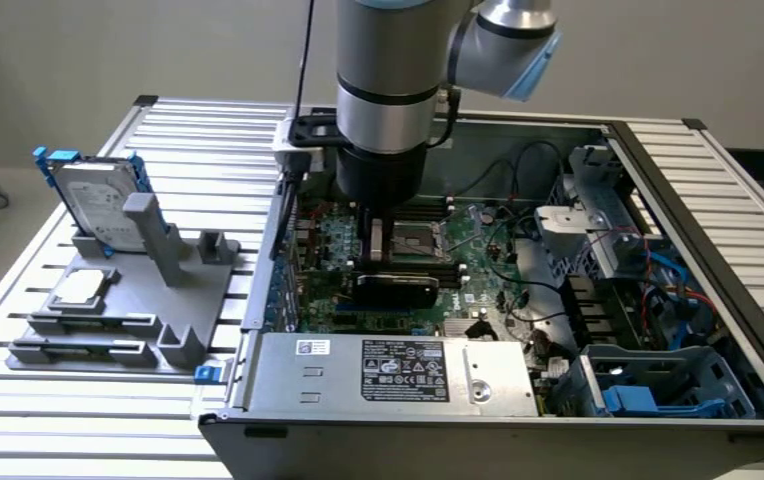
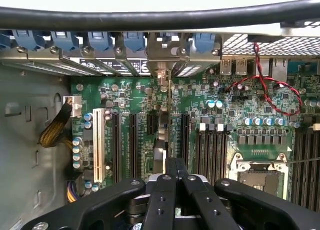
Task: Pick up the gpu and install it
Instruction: 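Press down on the gpu until it lock into place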
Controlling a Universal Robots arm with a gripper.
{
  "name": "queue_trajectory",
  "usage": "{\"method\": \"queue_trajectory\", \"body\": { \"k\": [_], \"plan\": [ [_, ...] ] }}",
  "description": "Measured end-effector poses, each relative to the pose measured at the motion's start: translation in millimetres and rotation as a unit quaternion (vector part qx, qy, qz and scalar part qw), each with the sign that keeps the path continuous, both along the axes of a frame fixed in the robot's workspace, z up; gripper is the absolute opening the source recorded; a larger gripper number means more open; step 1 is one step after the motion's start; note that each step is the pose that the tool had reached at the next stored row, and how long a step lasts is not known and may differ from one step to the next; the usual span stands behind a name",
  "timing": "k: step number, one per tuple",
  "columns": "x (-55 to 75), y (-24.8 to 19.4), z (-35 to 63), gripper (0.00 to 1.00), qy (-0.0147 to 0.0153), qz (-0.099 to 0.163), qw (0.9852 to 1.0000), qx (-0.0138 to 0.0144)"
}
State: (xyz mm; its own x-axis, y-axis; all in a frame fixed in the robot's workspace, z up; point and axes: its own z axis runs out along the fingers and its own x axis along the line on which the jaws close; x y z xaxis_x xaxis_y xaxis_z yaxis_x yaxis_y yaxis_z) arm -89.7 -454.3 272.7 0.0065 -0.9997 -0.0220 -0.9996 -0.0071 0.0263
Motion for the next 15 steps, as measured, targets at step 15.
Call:
{"method": "queue_trajectory", "body": {
  "k": [15],
  "plan": [
    [0.0,1.9,-6.1,0.11,0.0,0.001,1.0,-0.0087]
  ]
}}
